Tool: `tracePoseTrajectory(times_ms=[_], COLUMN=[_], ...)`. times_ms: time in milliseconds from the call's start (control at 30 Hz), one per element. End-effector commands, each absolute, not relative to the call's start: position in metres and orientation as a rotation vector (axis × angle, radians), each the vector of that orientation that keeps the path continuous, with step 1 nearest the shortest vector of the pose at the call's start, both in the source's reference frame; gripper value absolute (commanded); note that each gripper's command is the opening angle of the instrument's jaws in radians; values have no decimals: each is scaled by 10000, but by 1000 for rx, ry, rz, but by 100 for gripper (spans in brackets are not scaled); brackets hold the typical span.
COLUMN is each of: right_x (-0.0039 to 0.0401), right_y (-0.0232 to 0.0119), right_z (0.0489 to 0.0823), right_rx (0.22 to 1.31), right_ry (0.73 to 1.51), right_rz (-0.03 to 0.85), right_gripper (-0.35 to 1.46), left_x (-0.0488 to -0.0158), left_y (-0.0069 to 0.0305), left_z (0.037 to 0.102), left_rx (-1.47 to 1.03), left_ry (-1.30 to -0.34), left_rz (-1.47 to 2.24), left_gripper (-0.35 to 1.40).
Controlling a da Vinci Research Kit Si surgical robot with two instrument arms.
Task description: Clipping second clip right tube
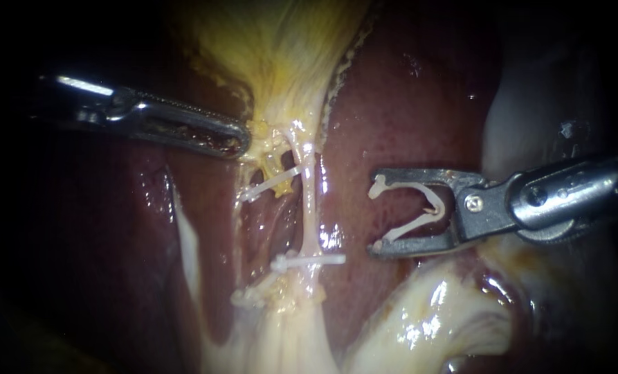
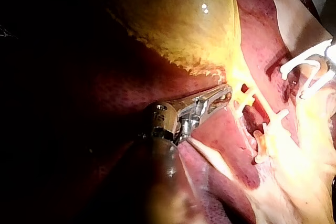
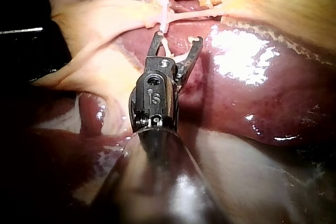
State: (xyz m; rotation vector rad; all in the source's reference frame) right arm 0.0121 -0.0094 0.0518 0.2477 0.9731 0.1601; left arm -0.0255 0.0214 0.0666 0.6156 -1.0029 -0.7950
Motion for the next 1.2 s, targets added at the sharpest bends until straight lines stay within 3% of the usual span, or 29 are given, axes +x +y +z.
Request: tracePoseTrajectory(times_ms=[33,333,500,767,1033,1200], right_x=[121,122,127,156,186,196], right_y=[-95,-95,-95,-93,-92,-96], right_z=[519,518,517,521,539,559], right_rx=[248,260,288,455,556,608], right_ry=[973,983,1016,1044,1047,1031], right_rz=[160,156,156,351,472,503], right_gripper=[50,50,49,49,48,48], left_x=[-252,-199,-188,-194,-196,-197], left_y=[216,244,253,248,245,245], left_z=[664,610,600,604,600,599], left_rx=[619,611,603,592,593,592], left_ry=[-1003,-997,-1000,-999,-999,-999], left_rz=[-796,-843,-860,-865,-866,-867], left_gripper=[-35,-35,-35,-35,-35,-35])
